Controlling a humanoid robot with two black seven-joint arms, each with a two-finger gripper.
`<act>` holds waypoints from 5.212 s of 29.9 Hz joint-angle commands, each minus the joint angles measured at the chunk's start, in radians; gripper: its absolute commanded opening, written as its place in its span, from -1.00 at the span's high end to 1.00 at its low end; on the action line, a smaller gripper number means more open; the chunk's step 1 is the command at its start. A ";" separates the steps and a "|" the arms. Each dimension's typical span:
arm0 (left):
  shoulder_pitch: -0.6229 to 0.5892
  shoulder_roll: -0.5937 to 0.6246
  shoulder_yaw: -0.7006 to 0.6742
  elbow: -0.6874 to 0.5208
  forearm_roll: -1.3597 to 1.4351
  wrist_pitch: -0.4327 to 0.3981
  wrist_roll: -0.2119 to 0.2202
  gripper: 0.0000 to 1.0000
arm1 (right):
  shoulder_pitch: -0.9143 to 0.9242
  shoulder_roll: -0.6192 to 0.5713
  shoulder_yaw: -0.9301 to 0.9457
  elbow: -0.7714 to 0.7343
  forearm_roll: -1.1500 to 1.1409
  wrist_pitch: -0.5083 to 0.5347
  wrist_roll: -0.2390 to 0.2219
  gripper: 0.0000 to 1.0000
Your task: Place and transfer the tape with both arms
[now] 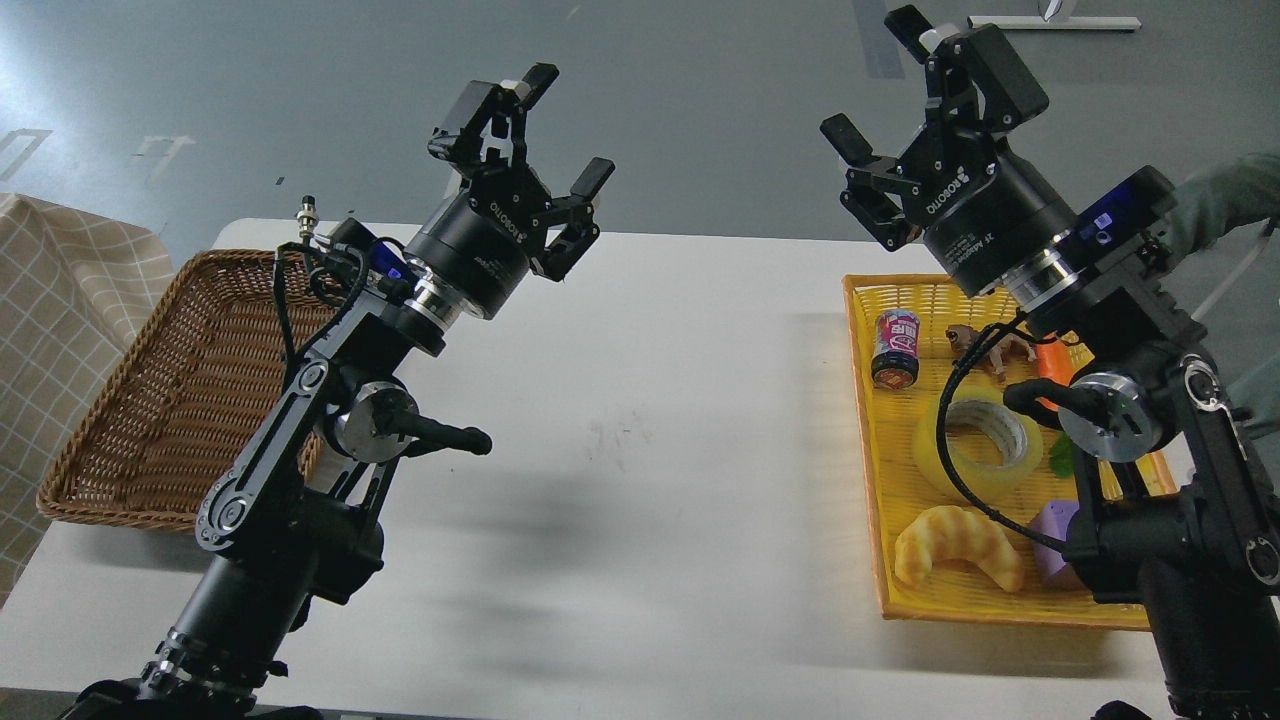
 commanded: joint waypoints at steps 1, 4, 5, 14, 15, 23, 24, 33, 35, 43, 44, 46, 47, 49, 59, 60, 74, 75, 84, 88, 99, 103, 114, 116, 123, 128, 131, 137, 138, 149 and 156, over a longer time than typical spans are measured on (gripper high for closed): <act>-0.003 0.000 0.003 -0.006 0.006 0.016 0.000 -0.96 | -0.003 0.000 0.000 -0.003 -0.001 0.000 0.000 -1.00; -0.002 0.000 0.004 -0.005 0.006 0.027 -0.001 -0.96 | -0.007 0.000 0.000 -0.001 -0.001 0.001 0.000 -1.00; 0.000 0.000 0.004 -0.003 0.005 0.027 -0.001 -0.96 | -0.007 0.000 -0.002 -0.001 -0.001 0.001 0.000 -1.00; 0.000 0.000 0.001 -0.005 -0.007 0.022 -0.003 -0.96 | 0.000 0.000 -0.014 -0.001 0.000 0.009 0.000 -1.00; 0.000 0.000 0.000 -0.005 -0.007 0.024 -0.003 -0.96 | 0.002 0.000 -0.015 -0.001 0.000 0.009 0.000 -1.00; 0.000 0.000 -0.002 -0.005 -0.009 0.027 -0.004 -0.96 | -0.006 0.000 -0.014 0.001 0.000 0.009 0.000 -1.00; 0.000 0.000 -0.002 -0.005 -0.009 0.027 -0.003 -0.96 | -0.007 0.000 -0.014 0.001 0.000 0.009 0.000 -1.00; 0.001 0.000 -0.008 -0.005 -0.009 0.028 -0.003 -0.96 | -0.004 0.000 -0.014 0.001 0.000 0.009 0.001 -1.00; 0.001 0.000 -0.008 -0.005 -0.009 0.028 -0.003 -0.96 | -0.007 0.000 -0.014 0.002 0.002 0.012 0.001 -1.00; -0.003 0.000 -0.008 -0.005 -0.012 0.022 -0.003 -0.96 | -0.004 0.000 -0.012 0.014 0.003 0.045 0.000 -1.00; -0.003 0.000 -0.008 -0.005 -0.014 0.022 -0.003 -0.96 | -0.009 0.000 -0.011 0.017 0.003 0.045 0.000 -1.00; -0.002 0.000 -0.010 -0.005 -0.014 0.018 -0.003 -0.96 | -0.009 0.000 -0.003 0.016 0.003 0.045 0.001 -1.00; -0.002 0.000 -0.010 -0.005 -0.014 0.016 -0.004 -0.96 | -0.009 0.000 0.005 0.011 0.003 0.045 0.004 -1.00; -0.002 0.000 -0.010 -0.005 -0.014 0.015 -0.004 -0.96 | -0.009 0.000 0.009 0.008 0.003 0.045 0.011 -1.00; 0.004 0.000 -0.007 -0.005 -0.047 0.015 -0.004 -0.96 | -0.018 0.000 0.014 0.001 0.003 0.045 0.006 -1.00; 0.003 0.000 -0.007 -0.006 -0.047 0.015 -0.004 -0.96 | -0.020 0.000 0.014 0.001 0.003 0.045 0.006 -1.00; 0.003 0.000 -0.008 -0.008 -0.047 0.013 -0.004 -0.96 | -0.027 0.000 0.014 0.010 0.003 0.045 0.006 -1.00; 0.003 0.000 -0.008 -0.008 -0.047 0.013 -0.004 -0.96 | -0.027 0.000 0.012 0.013 0.002 0.045 0.008 -1.00; 0.004 0.000 -0.010 -0.008 -0.049 0.015 -0.004 -0.96 | -0.020 0.000 0.006 0.042 -0.099 0.045 0.012 -0.99; 0.007 0.000 -0.010 -0.006 -0.049 0.019 -0.004 -0.96 | -0.032 -0.060 0.006 0.077 -0.262 0.045 0.012 -0.98; 0.014 0.000 -0.010 -0.005 -0.049 0.025 -0.004 -0.96 | -0.050 -0.451 -0.032 0.088 -0.490 0.045 -0.034 -0.98; 0.014 0.000 -0.010 -0.001 -0.049 0.025 -0.004 -0.96 | -0.055 -0.583 -0.081 0.077 -0.535 0.045 -0.052 -0.98; 0.015 0.000 -0.008 0.002 -0.047 0.025 -0.003 -0.96 | -0.084 -0.680 -0.094 0.031 -0.527 0.045 -0.034 -0.99; 0.015 0.000 -0.008 0.002 -0.047 0.025 -0.003 -0.96 | -0.105 -0.715 -0.098 0.034 -0.540 0.045 -0.034 -0.99; 0.015 0.000 -0.011 0.002 -0.050 0.025 -0.004 -0.96 | -0.116 -0.784 -0.091 0.092 -0.557 0.045 -0.013 -1.00; 0.015 0.000 -0.010 0.002 -0.049 0.021 -0.004 -0.96 | -0.122 -0.793 -0.026 0.117 -0.523 0.045 0.031 -1.00; 0.015 0.000 -0.014 0.002 -0.055 0.018 -0.006 -0.96 | -0.128 -0.782 -0.015 0.109 -0.511 0.045 0.031 -1.00; 0.015 0.000 -0.030 0.002 -0.096 0.022 -0.003 -0.96 | -0.194 -0.778 0.031 0.174 -0.492 0.045 0.032 -1.00; 0.015 0.000 -0.031 0.000 -0.096 0.024 -0.003 -0.96 | -0.202 -0.781 0.028 0.177 -0.494 0.045 0.028 -0.99; 0.018 0.000 -0.037 0.002 -0.098 0.024 -0.001 -0.96 | -0.296 -0.805 -0.005 0.181 -0.521 0.045 -0.057 -1.00; 0.017 0.000 -0.028 0.000 -0.096 0.025 0.002 -0.96 | -0.309 -0.813 -0.012 0.183 -0.534 0.045 -0.057 -0.99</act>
